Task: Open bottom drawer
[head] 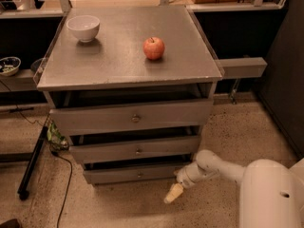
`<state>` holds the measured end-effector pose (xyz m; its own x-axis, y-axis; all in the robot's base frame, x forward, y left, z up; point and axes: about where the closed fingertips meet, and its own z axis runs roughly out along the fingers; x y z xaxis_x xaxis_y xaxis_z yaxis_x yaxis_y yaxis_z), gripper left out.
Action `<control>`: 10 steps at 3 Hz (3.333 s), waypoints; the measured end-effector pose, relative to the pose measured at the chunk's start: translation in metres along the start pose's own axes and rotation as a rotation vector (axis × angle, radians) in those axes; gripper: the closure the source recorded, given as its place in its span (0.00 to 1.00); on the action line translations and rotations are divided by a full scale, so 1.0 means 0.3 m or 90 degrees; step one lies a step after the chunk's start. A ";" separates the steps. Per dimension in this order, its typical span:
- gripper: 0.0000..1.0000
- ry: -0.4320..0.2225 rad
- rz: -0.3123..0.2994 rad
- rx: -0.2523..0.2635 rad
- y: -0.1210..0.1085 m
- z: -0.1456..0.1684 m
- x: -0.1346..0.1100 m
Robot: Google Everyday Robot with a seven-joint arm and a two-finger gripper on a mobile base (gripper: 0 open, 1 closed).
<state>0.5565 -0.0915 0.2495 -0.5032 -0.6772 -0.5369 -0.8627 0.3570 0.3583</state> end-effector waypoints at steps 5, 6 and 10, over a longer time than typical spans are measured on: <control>0.00 -0.007 0.004 0.129 -0.100 0.071 -0.075; 0.00 -0.020 0.006 0.156 -0.142 0.096 -0.120; 0.18 -0.059 0.011 0.184 -0.276 0.114 -0.256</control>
Offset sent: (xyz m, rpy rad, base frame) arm 0.0243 0.0050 -0.0013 -0.1641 -0.1734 -0.1218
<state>0.6647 -0.0470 0.2349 -0.5091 -0.6124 -0.6048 -0.8259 0.5454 0.1430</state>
